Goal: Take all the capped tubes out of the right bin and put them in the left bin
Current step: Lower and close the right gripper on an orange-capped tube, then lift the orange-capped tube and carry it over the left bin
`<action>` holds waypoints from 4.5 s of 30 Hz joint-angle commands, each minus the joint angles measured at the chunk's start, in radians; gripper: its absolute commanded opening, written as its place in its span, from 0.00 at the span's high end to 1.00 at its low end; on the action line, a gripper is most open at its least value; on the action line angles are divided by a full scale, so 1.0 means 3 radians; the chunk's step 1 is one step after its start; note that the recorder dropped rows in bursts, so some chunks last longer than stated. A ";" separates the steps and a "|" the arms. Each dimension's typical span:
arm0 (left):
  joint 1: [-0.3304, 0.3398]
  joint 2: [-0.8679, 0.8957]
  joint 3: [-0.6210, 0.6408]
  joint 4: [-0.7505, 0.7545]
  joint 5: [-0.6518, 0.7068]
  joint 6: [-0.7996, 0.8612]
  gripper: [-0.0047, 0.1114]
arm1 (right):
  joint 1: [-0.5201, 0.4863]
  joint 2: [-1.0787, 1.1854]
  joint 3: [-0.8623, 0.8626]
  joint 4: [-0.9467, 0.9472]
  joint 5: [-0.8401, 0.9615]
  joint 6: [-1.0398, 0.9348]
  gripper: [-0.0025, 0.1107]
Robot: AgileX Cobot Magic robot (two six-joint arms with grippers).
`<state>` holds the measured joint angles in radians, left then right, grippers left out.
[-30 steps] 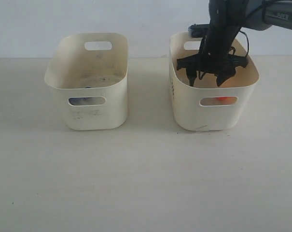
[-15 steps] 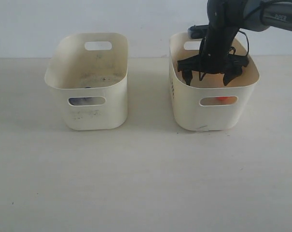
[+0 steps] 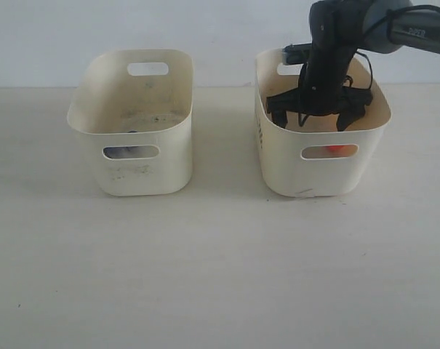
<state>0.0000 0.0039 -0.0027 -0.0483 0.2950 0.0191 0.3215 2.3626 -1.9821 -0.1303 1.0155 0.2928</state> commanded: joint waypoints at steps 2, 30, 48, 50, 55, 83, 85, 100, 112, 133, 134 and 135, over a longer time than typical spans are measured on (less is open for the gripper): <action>-0.0013 -0.0013 0.0009 -0.0029 0.0002 -0.0007 0.92 | -0.0069 0.0045 -0.0005 -0.0193 0.0092 -0.0011 0.05; -0.0013 -0.0013 0.0009 -0.0029 0.0002 -0.0007 0.92 | -0.0069 0.0139 -0.0005 -0.0168 0.0087 -0.0074 0.05; -0.0013 -0.0013 0.0009 -0.0029 0.0002 -0.0007 0.92 | -0.0069 0.0139 -0.0005 0.0228 0.0030 -0.0594 0.05; -0.0013 -0.0013 0.0009 -0.0029 0.0002 -0.0007 0.92 | -0.0069 0.0139 -0.0005 0.0202 0.0011 -0.0537 0.05; -0.0013 -0.0013 0.0009 -0.0029 0.0002 -0.0007 0.92 | -0.0069 0.0139 -0.0005 0.0120 -0.0113 -0.0239 0.05; -0.0013 -0.0013 0.0009 -0.0029 0.0002 -0.0007 0.92 | -0.0069 0.0139 -0.0005 0.0130 -0.0366 -0.0105 0.66; -0.0013 -0.0013 0.0009 -0.0029 0.0002 -0.0007 0.92 | -0.0069 0.0139 -0.0005 0.0130 -0.0379 -0.0105 0.76; -0.0013 -0.0013 0.0009 -0.0029 0.0002 -0.0007 0.92 | -0.0069 -0.0316 -0.0005 0.0130 -0.0253 -0.0136 0.98; -0.0013 -0.0013 0.0009 -0.0029 0.0002 -0.0007 0.92 | -0.0069 -0.0821 -0.0005 0.0130 0.0076 -0.0228 0.98; -0.0013 -0.0013 0.0009 -0.0029 0.0002 -0.0007 0.92 | 0.0629 -0.1339 -0.0005 0.0945 -0.0404 -0.0636 0.98; -0.0013 -0.0013 0.0009 -0.0029 0.0002 -0.0007 0.92 | 0.0713 -0.1328 -0.0005 0.0945 -0.0502 -0.0620 0.98; -0.0013 -0.0013 0.0009 -0.0029 0.0002 -0.0007 0.92 | 0.0773 -0.1314 -0.0005 0.0952 -0.0571 -0.0612 0.98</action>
<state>0.0000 0.0039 -0.0027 -0.0483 0.2950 0.0191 0.5009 1.9653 -1.9813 0.1499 0.9202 0.1125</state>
